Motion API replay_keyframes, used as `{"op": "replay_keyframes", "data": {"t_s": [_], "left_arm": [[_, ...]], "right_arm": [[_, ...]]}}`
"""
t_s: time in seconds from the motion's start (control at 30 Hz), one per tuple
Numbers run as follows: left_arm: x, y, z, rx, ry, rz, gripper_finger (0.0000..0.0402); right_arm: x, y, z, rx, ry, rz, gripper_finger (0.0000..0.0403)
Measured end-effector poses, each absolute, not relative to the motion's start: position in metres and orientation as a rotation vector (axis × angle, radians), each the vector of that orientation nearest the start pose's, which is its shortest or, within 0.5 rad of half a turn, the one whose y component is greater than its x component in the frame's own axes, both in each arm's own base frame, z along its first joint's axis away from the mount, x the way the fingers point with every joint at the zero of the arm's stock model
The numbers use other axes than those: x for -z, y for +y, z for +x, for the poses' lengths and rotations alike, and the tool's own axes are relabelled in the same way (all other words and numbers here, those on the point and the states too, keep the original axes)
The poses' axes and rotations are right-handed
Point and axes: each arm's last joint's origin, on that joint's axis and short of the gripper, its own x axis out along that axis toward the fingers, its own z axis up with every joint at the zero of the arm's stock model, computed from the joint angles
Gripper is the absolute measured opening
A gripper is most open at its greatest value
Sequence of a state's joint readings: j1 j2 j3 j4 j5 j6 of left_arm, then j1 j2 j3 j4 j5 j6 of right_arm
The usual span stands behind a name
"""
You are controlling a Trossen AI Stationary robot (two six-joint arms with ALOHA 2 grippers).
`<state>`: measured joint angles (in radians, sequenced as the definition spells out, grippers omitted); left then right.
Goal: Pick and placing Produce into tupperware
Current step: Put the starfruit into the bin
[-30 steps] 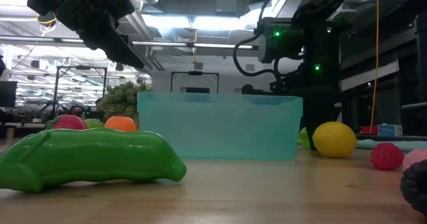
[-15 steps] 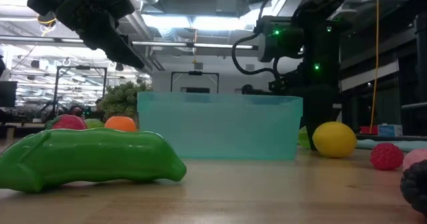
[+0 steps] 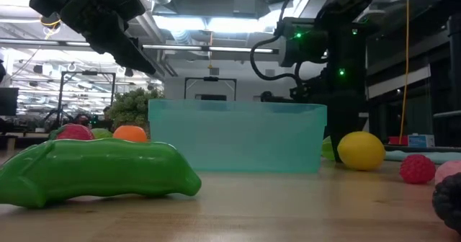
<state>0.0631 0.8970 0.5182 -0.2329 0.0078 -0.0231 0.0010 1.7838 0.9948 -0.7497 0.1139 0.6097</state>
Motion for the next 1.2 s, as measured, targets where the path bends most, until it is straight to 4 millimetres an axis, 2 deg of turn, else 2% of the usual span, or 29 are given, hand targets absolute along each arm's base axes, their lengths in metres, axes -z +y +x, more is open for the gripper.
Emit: {"op": "replay_keyframes", "data": {"t_s": [0.17, 0.57, 0.87, 1.2], "left_arm": [[-0.219, 0.011, 0.184, -0.061, 0.61, -0.044, 0.0243], [-0.219, 0.011, 0.184, -0.06, 0.611, -0.044, 0.0243], [-0.22, 0.011, 0.184, -0.06, 0.61, -0.044, 0.0243], [-0.22, 0.011, 0.184, -0.05, 0.608, -0.013, 0.0243]], "right_arm": [[-0.14, -0.004, 0.295, 0.526, 1.449, 0.399, 0.0222], [-0.174, -0.018, 0.29, 0.473, 1.346, 0.404, 0.0222], [-0.214, -0.026, 0.276, 0.457, 1.199, 0.328, 0.0222], [-0.262, -0.03, 0.249, 0.443, 1.007, 0.241, 0.0222]]}}
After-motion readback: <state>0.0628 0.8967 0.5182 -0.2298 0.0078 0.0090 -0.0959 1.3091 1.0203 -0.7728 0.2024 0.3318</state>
